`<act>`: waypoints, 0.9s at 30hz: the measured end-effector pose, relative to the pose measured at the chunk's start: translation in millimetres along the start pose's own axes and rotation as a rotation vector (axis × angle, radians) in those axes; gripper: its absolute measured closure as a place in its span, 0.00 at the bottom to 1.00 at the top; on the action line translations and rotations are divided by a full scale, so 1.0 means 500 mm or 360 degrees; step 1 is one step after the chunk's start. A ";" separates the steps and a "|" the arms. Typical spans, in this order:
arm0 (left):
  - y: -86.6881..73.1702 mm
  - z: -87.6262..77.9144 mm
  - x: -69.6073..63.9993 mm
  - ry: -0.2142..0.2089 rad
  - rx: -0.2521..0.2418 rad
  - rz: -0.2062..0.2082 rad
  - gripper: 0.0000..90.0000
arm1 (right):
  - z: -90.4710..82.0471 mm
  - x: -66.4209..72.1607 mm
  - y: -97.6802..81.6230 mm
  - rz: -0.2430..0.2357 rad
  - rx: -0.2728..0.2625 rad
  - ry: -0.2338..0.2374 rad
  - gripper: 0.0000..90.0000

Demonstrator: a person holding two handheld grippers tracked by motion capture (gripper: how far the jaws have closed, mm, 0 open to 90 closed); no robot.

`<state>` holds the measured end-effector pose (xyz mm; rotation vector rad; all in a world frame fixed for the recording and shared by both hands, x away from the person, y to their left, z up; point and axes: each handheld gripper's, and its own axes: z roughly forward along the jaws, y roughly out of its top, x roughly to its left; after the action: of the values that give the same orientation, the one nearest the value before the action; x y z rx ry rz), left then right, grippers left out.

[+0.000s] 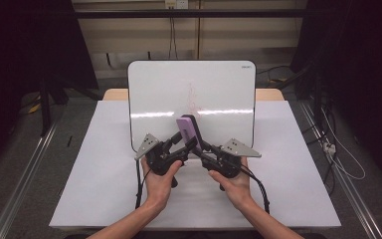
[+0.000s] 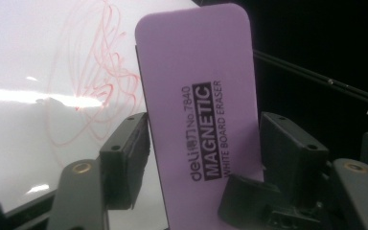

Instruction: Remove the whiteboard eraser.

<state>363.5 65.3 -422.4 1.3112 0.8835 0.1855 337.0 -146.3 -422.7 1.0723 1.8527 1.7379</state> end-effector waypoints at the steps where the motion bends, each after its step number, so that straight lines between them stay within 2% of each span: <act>1: -0.001 0.000 0.001 -0.0001 -0.0006 -0.0018 0.42 | 0.000 -0.001 -0.001 -0.0003 0.0001 -0.0005 0.73; 3: -0.002 0.002 0.002 -0.0002 -0.0003 -0.0042 0.42 | 0.001 -0.003 -0.004 0.0024 -0.0001 -0.0003 0.73; 6: -0.003 0.002 0.001 0.0002 -0.0001 -0.0028 0.42 | 0.001 -0.003 -0.004 0.0022 0.0002 0.0000 0.73; 8: -0.002 0.002 0.001 0.0005 -0.0001 -0.0029 0.43 | 0.000 -0.002 -0.005 0.0000 0.0004 -0.0004 0.73; 10: -0.002 0.002 0.001 0.0008 0.0006 -0.0036 0.43 | 0.001 -0.002 -0.005 0.0011 0.0007 -0.0002 0.73; 13: -0.002 0.003 0.001 -0.0016 0.0017 -0.0056 0.45 | 0.001 -0.001 -0.006 -0.0036 0.0018 -0.0018 0.72; 16: 0.001 0.000 -0.002 -0.0021 0.0018 -0.0036 0.45 | 0.001 0.000 -0.005 -0.0035 0.0014 -0.0004 0.70; 17: 0.003 -0.001 -0.005 -0.0035 0.0014 -0.0022 0.46 | 0.000 0.002 -0.002 -0.0041 0.0024 0.0000 0.61; 18: 0.006 -0.004 -0.007 -0.0037 0.0011 0.0004 0.46 | 0.000 0.002 -0.002 -0.0041 0.0024 0.0000 0.61; 21: 0.014 -0.006 -0.005 -0.0031 0.0010 0.0029 0.46 | -0.002 0.003 -0.005 -0.0063 0.0093 0.0012 0.49; 23: 0.016 -0.008 -0.002 -0.0015 0.0007 0.0036 0.46 | -0.003 0.003 -0.006 -0.0062 0.0105 0.0015 0.46; 26: 0.022 -0.014 0.008 0.0007 0.0021 0.0048 0.46 | -0.012 -0.004 -0.010 -0.0068 0.0144 -0.0010 0.37; 27: 0.023 -0.017 0.011 0.0023 0.0030 0.0071 0.46 | -0.016 -0.008 -0.011 -0.0053 0.0149 -0.0018 0.34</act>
<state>365.5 78.4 -414.6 1.3495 0.8705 0.2220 332.3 -154.4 -427.7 1.0772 1.9507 1.6379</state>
